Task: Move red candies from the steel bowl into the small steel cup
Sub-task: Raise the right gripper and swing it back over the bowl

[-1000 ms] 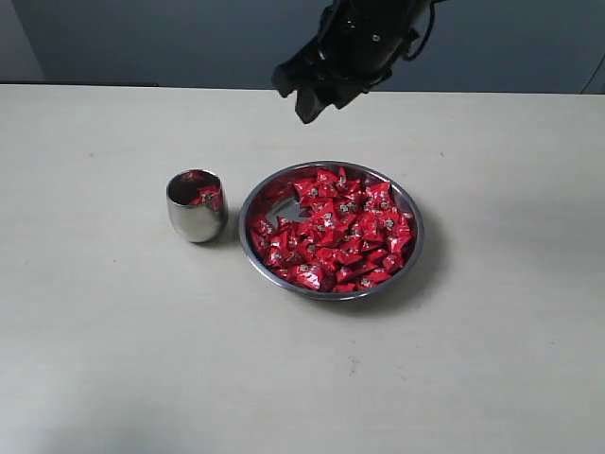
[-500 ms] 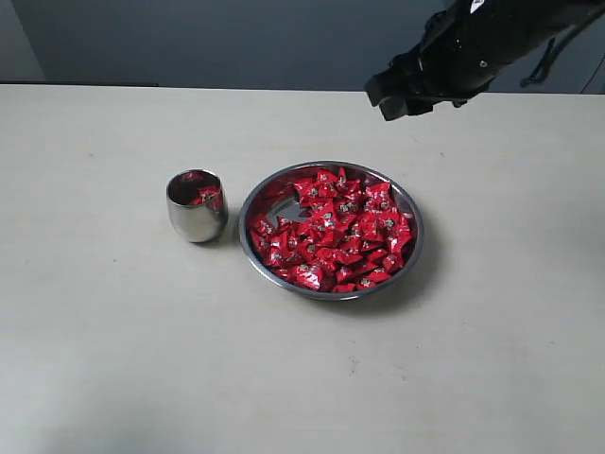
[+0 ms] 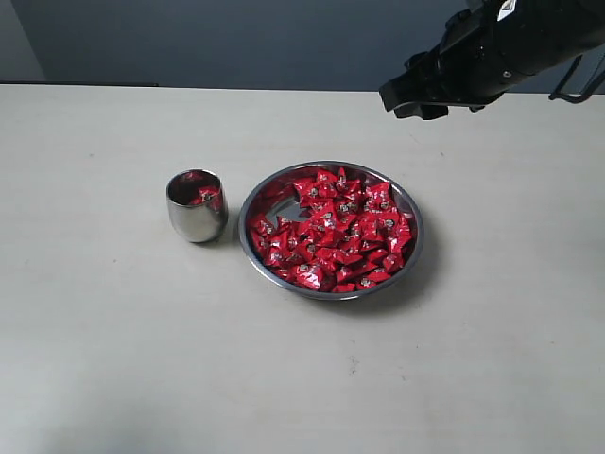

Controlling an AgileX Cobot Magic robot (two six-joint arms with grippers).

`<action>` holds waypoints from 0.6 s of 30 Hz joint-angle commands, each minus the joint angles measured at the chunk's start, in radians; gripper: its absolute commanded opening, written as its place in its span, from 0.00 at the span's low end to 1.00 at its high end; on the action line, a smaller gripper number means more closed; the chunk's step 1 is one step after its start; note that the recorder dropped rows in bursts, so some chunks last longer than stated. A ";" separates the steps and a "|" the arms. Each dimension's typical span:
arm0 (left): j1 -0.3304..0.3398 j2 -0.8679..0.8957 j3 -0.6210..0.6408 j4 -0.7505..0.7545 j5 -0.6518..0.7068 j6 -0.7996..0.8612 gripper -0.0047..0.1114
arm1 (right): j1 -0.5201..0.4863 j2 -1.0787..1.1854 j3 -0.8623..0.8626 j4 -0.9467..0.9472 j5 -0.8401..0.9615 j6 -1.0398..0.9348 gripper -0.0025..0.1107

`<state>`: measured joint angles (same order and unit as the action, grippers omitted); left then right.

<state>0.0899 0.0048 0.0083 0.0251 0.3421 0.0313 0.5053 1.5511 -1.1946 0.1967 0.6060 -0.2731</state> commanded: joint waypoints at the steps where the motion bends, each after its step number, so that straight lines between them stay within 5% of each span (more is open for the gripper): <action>1: -0.001 -0.005 -0.008 0.002 -0.006 -0.002 0.04 | -0.006 -0.009 0.004 -0.006 -0.033 -0.007 0.45; 18: -0.001 -0.005 -0.008 0.002 -0.006 -0.002 0.04 | -0.006 -0.006 0.110 0.024 -0.126 -0.007 0.45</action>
<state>0.0899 0.0048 0.0083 0.0251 0.3421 0.0313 0.5053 1.5497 -1.1218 0.2121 0.5248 -0.2731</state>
